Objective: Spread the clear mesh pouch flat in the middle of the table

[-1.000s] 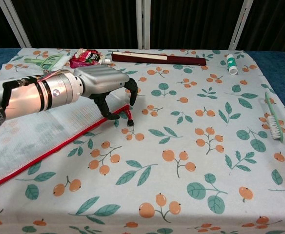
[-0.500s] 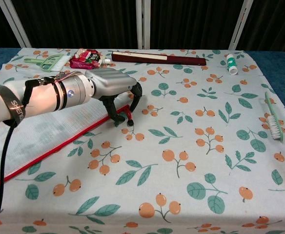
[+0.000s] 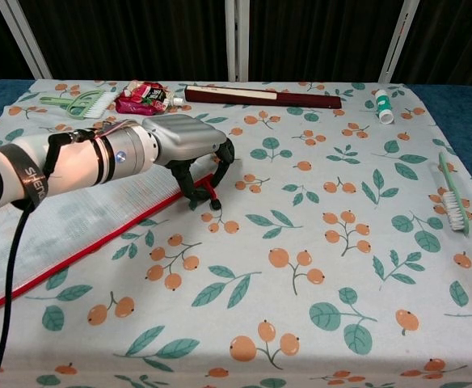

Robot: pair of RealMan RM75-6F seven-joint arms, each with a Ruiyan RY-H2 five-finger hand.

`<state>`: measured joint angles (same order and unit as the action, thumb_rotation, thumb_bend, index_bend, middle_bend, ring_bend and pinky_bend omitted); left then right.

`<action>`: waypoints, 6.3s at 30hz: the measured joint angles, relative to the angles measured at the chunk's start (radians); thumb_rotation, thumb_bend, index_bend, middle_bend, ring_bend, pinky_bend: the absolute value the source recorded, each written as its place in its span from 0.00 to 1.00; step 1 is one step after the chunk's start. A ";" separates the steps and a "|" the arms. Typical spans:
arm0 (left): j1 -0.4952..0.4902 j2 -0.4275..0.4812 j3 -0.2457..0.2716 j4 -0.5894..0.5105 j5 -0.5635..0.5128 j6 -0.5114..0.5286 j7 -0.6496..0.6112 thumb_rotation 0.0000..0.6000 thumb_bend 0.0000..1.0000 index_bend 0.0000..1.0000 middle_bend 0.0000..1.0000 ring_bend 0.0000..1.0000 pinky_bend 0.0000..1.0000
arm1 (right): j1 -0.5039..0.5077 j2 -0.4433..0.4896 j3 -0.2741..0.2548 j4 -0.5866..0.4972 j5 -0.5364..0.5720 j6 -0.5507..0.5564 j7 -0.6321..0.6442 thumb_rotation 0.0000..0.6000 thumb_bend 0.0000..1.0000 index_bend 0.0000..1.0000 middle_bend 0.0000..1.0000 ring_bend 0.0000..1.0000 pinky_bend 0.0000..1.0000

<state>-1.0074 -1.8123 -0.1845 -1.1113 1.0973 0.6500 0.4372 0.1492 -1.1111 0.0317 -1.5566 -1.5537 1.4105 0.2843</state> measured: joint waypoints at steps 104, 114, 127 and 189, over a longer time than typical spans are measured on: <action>0.748 0.046 0.089 -0.618 0.576 1.053 0.206 1.00 0.42 0.76 0.78 0.72 0.74 | 1.155 -0.488 0.269 0.215 0.108 -0.835 0.079 1.00 0.32 0.46 0.22 0.00 0.01; 0.766 0.047 0.078 -0.620 0.579 1.045 0.190 1.00 0.42 0.76 0.77 0.72 0.74 | 1.175 -0.523 0.262 0.256 0.113 -0.831 0.138 1.00 0.32 0.52 0.25 0.01 0.02; 0.788 0.044 0.064 -0.612 0.575 1.049 0.154 1.00 0.42 0.76 0.77 0.72 0.74 | 1.181 -0.597 0.298 0.320 0.169 -0.777 0.195 1.00 0.37 0.96 0.42 0.14 0.10; 0.786 0.029 0.064 -0.472 0.353 0.836 0.040 1.00 0.42 0.76 0.77 0.72 0.74 | 1.029 -0.393 0.315 0.119 0.206 -0.627 0.148 1.00 0.39 1.00 0.45 0.17 0.11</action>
<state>-0.2214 -1.7832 -0.1207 -1.5831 1.4506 1.4856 0.4774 1.1781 -1.5040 0.3468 -1.4372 -1.3476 0.7837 0.4319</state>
